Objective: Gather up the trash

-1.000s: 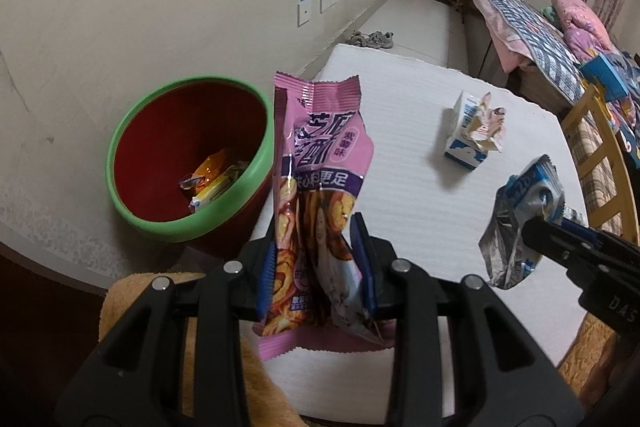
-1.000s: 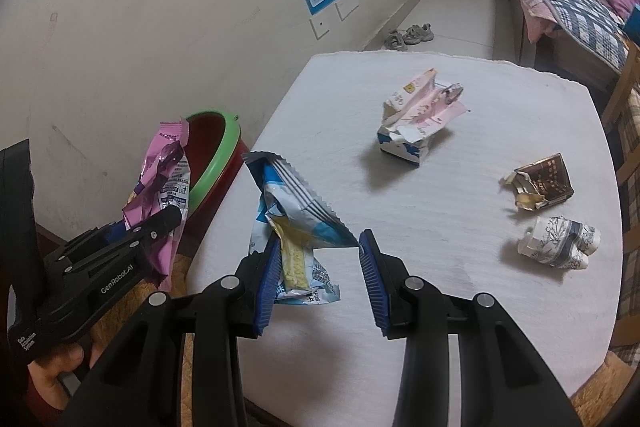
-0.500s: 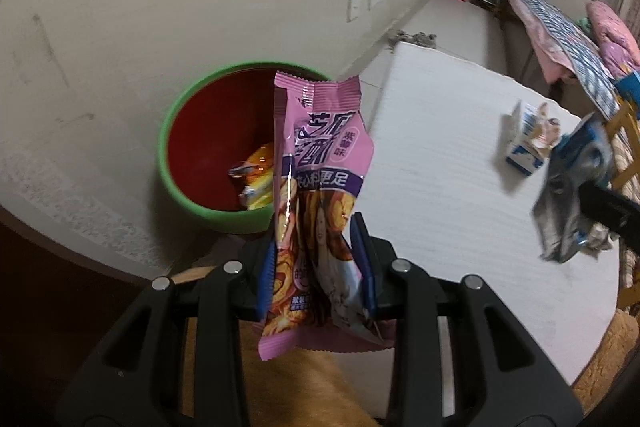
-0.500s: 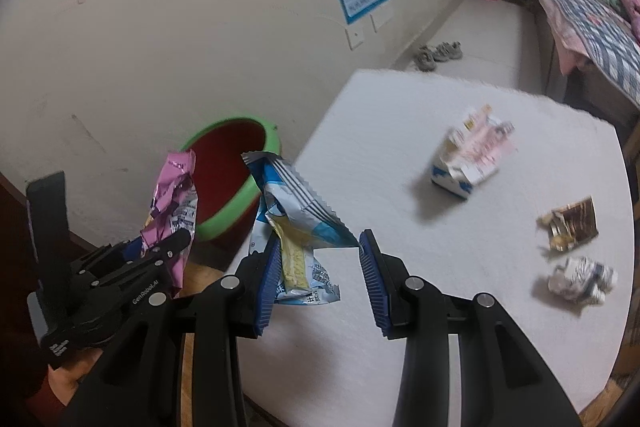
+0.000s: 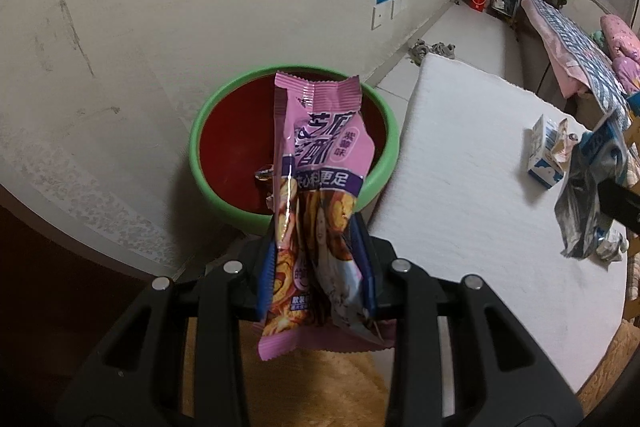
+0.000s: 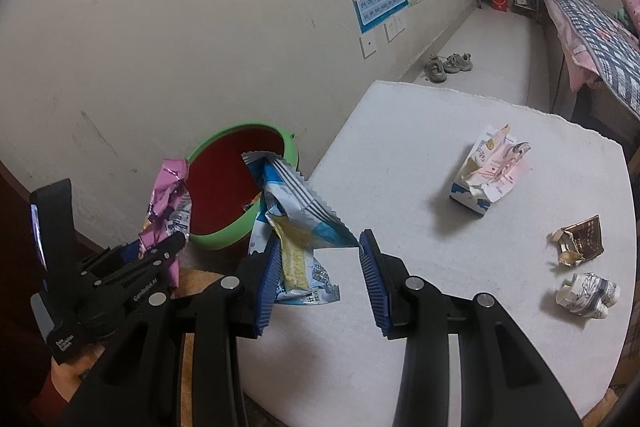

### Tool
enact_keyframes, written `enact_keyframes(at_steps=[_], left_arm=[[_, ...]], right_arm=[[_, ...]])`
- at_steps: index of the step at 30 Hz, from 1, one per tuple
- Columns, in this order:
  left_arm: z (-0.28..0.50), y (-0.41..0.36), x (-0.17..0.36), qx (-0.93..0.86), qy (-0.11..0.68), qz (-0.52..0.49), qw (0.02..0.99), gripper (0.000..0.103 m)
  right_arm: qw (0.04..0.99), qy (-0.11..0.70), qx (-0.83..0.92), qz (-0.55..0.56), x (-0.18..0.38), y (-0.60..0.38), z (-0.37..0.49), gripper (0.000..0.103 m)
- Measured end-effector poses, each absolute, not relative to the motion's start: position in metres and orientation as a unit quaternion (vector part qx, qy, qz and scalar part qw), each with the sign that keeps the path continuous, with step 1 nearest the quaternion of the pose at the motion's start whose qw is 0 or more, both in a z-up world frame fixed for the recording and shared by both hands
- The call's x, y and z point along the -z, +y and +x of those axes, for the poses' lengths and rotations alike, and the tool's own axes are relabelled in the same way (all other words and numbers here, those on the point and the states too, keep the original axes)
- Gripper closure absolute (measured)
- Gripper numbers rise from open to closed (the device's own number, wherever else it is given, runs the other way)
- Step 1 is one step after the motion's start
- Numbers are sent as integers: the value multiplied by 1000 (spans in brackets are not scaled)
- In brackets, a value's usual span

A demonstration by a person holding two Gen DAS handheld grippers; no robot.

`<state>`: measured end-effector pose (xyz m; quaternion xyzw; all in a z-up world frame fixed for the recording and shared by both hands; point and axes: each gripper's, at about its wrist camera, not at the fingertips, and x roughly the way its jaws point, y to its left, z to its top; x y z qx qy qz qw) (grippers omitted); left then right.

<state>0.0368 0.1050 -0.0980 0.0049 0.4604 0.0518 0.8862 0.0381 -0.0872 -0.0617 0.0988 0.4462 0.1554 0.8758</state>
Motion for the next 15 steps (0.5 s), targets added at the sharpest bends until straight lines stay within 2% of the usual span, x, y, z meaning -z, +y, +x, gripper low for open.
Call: enact_keyframes(at_steps=[15], left_arm=[[37, 128, 101, -71, 455, -8, 887, 71]], right_arm=[[865, 467, -171, 74, 73, -63, 53, 65]])
